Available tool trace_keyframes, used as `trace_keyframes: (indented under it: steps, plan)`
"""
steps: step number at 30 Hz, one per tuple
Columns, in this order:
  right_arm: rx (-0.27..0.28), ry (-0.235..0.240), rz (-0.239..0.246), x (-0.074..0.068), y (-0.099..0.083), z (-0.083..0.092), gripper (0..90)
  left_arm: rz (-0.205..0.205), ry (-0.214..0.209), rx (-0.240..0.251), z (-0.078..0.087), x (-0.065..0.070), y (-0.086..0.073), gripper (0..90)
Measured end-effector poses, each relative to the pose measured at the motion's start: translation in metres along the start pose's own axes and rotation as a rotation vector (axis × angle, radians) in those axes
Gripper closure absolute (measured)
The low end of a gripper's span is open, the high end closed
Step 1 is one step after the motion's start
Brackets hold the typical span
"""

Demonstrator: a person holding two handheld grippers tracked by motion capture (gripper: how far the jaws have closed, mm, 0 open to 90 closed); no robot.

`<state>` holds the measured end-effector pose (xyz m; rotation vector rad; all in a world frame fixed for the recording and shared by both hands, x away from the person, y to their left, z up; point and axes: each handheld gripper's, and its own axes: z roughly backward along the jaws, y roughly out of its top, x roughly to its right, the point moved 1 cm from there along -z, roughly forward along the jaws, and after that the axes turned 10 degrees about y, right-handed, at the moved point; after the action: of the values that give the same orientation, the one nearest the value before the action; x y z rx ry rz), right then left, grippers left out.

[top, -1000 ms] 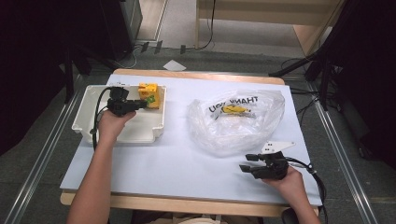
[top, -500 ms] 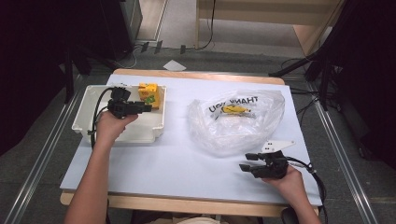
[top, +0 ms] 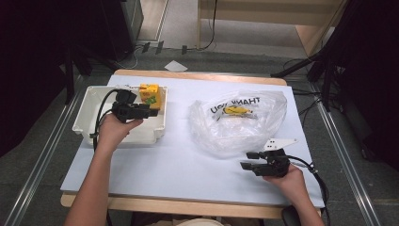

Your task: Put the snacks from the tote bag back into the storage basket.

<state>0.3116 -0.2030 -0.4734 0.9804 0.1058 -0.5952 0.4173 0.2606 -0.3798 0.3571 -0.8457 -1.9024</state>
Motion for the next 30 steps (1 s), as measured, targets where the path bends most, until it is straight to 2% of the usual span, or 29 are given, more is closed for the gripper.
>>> trace_keyframes:
  steps: [19, 23, 30]
  plan:
    - [-0.006, -0.008, -0.003, 0.001, 0.001, 0.000, 47.7, -0.079, -0.060, -0.003, -0.001, 0.037, 0.005, 45.0]
    - [-0.009, -0.008, -0.007, 0.001, 0.001, 0.000, 47.6, -0.076, -0.076, 0.002, 0.000, 0.045, 0.006, 44.3]
    - [-0.001, -0.013, -0.014, 0.001, 0.001, 0.001, 46.5, -0.122, -0.088, -0.007, -0.001, 0.061, 0.003, 44.0]
